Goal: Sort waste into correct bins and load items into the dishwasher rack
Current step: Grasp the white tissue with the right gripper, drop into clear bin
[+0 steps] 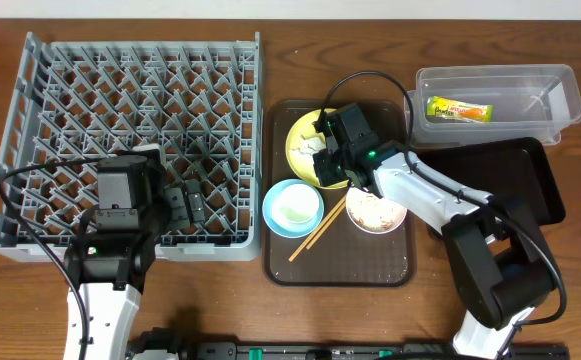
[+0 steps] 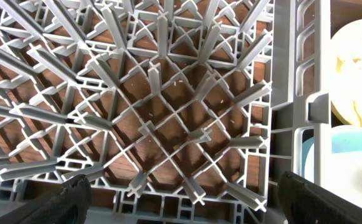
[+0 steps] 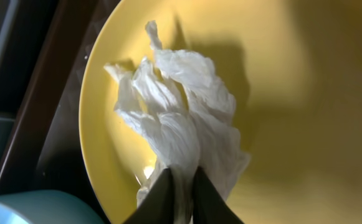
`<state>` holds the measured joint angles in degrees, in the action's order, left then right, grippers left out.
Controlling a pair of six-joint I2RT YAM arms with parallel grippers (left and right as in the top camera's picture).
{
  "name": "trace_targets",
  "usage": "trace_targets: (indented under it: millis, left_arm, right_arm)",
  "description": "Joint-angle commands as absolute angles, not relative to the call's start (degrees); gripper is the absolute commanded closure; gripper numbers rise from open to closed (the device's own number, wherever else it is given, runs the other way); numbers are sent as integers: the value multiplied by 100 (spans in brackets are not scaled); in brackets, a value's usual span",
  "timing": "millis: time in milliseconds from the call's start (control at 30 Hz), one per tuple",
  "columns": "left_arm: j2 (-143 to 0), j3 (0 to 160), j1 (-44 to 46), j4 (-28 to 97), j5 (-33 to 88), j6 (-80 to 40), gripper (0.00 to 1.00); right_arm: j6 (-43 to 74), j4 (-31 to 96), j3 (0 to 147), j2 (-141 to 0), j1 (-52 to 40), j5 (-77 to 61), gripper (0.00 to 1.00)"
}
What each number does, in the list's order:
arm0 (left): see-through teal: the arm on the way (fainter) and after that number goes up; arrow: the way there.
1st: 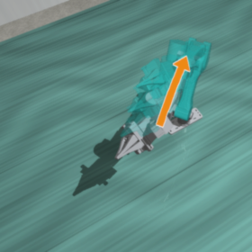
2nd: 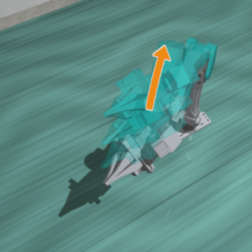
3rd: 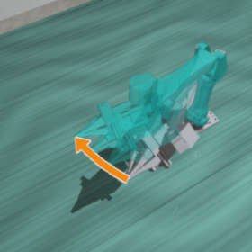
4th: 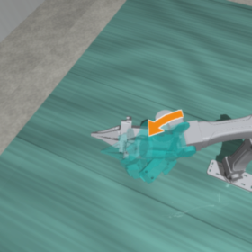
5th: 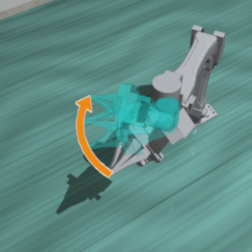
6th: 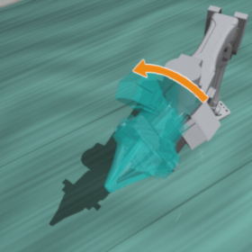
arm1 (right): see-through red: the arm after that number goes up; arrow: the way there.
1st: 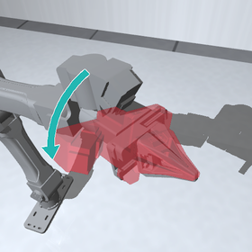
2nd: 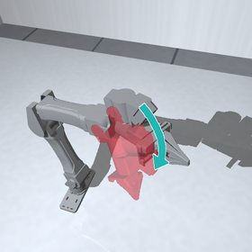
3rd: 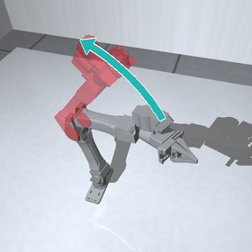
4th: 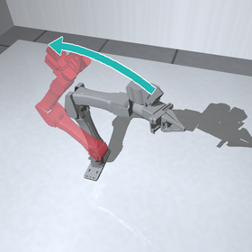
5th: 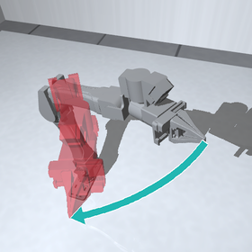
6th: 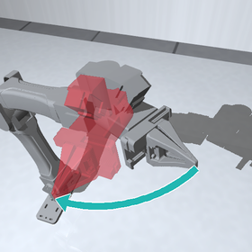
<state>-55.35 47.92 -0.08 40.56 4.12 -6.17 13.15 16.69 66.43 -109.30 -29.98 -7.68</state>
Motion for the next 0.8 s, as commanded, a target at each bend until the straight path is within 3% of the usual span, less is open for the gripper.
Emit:
trace_targets:
  millis: [0,200,267,433,767]
  left_arm:
    - [-5535,4936,19,4064,427,-650,4]
    - [-5535,4936,19,4064,427,-650,3]
    - [-5535,4936,19,4064,427,-650,4]
    - [-5535,4936,21,4062,427,-650,4]
    - [-5535,4936,19,4062,427,-650,3]
  right_arm:
    - [1323,1625,6726,-10864,-2982,-725,94]
    - [1328,1597,6958,-10261,-2576,-176,94]
    - [1326,1540,7087,-10009,-2327,64,98]
    - [1323,1035,7203,-9509,-1638,493,99]
    - [1328,858,7199,-9623,-539,1439,99]
